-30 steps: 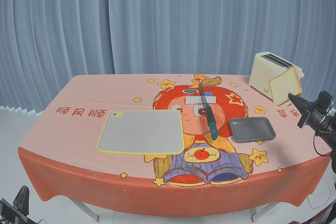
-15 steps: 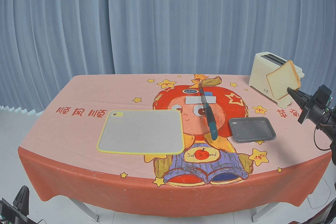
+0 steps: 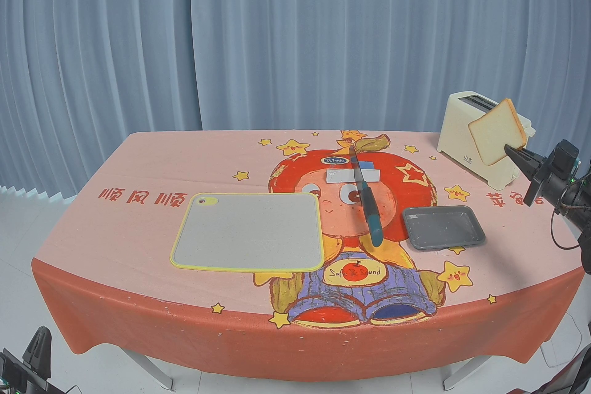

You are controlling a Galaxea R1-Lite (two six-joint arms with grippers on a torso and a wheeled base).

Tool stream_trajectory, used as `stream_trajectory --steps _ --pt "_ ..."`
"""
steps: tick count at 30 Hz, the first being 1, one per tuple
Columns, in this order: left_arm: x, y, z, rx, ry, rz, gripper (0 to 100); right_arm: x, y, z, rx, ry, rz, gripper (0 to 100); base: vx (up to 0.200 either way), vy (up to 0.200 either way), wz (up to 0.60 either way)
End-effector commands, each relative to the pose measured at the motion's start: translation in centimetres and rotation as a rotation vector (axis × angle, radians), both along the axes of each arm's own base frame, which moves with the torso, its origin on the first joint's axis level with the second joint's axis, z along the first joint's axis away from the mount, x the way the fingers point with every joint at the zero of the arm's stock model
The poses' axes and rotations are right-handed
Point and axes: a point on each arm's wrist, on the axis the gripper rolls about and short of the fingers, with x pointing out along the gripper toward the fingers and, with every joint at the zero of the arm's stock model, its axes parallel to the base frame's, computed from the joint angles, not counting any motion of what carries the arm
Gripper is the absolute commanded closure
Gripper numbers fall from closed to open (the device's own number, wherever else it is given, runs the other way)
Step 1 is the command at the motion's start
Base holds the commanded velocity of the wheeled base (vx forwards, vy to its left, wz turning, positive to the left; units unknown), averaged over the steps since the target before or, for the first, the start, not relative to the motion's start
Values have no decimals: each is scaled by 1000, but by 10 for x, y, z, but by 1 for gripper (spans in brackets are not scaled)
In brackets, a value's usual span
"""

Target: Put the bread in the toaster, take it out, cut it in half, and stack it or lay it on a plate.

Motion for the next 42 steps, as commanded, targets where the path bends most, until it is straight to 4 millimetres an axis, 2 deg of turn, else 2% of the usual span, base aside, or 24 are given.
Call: stream_trajectory --steps 1,16,31,35,38,42 --pt "0 0 -5 0 0 1 100 4 0 -4 -3 10 0 100 0 0 0" --pt "0 0 -5 -2 0 1 100 7 -3 -3 -15 1 -3 100 0 0 0" --pt "0 0 -5 0 0 1 100 54 -27 -4 -15 -11 -20 100 0 0 0" --pt "0 0 -5 0 2 1 100 59 -37 6 -10 11 5 100 0 0 0" --pt "0 0 -5 -2 2 1 100 62 -45 26 -9 14 5 100 0 0 0" --pt "0 0 -5 0 0 1 100 66 -53 37 -11 7 9 100 0 0 0"
